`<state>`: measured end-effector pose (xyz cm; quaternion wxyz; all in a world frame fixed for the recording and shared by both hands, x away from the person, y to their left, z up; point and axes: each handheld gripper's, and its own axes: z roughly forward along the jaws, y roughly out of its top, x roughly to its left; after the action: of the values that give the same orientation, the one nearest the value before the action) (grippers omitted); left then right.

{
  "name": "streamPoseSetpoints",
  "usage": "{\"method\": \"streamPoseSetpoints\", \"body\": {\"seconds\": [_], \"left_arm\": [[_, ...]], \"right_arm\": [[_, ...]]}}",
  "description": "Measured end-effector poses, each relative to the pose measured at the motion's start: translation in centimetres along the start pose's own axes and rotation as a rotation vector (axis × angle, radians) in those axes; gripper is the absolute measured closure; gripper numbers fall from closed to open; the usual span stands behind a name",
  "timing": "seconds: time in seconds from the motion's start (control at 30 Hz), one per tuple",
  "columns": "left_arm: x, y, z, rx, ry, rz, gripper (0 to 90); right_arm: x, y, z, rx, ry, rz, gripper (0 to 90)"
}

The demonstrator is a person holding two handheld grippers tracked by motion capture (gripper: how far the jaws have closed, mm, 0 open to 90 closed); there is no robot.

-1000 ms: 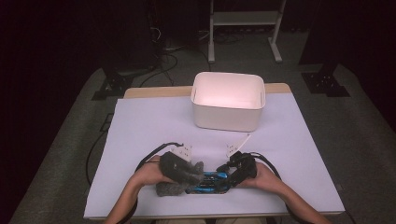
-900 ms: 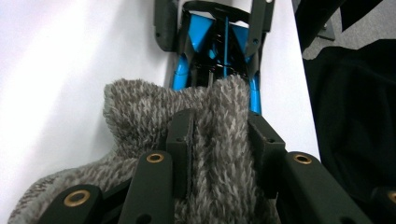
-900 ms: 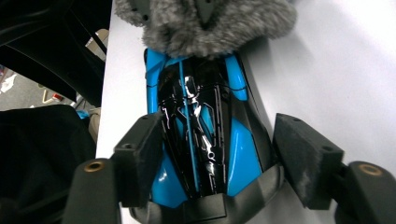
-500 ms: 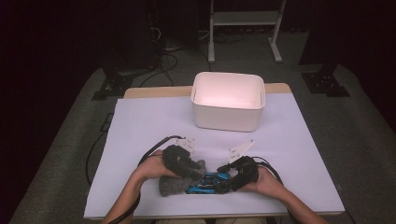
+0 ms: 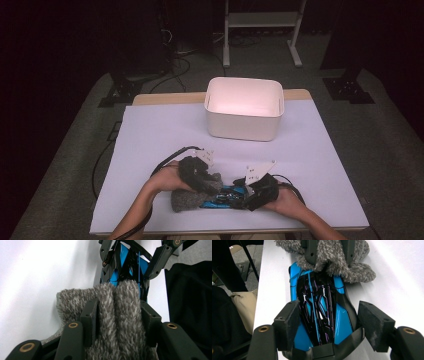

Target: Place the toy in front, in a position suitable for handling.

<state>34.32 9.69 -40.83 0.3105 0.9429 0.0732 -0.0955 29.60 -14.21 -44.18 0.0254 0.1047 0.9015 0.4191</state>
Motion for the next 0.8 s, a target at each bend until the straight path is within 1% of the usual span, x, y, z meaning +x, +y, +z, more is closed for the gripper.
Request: {"method": "streamPoseSetpoints", "body": {"seconds": [0.03,0.1,0.2,0.33,0.4,0.43,0.47,0.57,0.7,0.8], "left_arm": [[-0.1,0.0,-0.1,0.003,0.006,0.009,56.3],[-0.3,-0.1,-0.1,-0.007,0.011,0.006,56.6],[-0.4,-0.3,-0.1,-0.014,0.019,0.015,57.0],[-0.8,-0.3,-0.2,-0.010,0.034,0.028,57.1],[-1.0,-0.3,-0.3,-0.016,0.038,0.029,57.2],[-1.0,-0.4,-0.3,-0.017,0.042,0.036,57.4],[-1.1,-0.4,-0.3,-0.018,0.046,0.037,57.5],[-1.4,-0.5,-0.4,-0.027,0.049,0.040,57.6],[-1.7,-0.6,-0.6,-0.029,0.058,0.054,58.0],[-2.1,-0.5,-0.8,-0.033,0.058,0.065,58.3]], "right_arm": [[0.0,-0.1,0.0,-0.002,-0.001,0.000,33.8],[0.1,0.0,0.0,-0.006,-0.007,-0.005,33.8],[0.3,0.0,0.0,-0.004,-0.013,-0.015,33.8],[0.3,0.2,0.0,0.006,-0.016,-0.028,33.6],[0.3,0.3,0.0,0.013,-0.020,-0.029,30.5],[0.3,0.4,0.0,0.019,-0.019,-0.020,29.0],[0.2,0.4,0.0,0.021,-0.021,-0.021,28.7],[-0.1,0.3,0.0,0.021,-0.005,-0.006,28.2],[-0.2,0.3,0.1,0.032,0.015,0.012,26.9],[-0.2,0.4,0.2,0.041,0.041,0.031,26.3]]}}
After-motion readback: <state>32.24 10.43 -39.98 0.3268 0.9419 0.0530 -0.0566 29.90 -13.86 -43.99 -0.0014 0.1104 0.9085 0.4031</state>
